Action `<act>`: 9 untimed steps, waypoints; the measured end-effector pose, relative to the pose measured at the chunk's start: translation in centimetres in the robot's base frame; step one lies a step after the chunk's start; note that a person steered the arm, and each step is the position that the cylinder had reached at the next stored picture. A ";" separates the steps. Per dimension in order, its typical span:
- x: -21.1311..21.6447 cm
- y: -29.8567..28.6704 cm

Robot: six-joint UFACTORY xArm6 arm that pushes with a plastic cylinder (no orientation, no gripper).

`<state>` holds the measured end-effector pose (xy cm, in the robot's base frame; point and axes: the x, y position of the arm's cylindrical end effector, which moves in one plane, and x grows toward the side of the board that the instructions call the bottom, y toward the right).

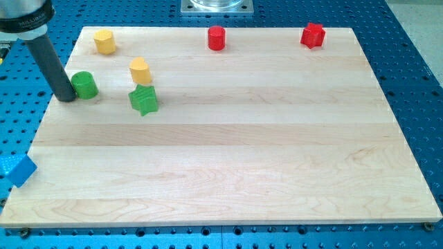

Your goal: Push the heart towards the center of the board

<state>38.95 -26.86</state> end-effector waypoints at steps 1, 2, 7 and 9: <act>-6.8 0.0; -0.2 3.1; -0.4 25.9; -1.9 17.7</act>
<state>37.04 -9.11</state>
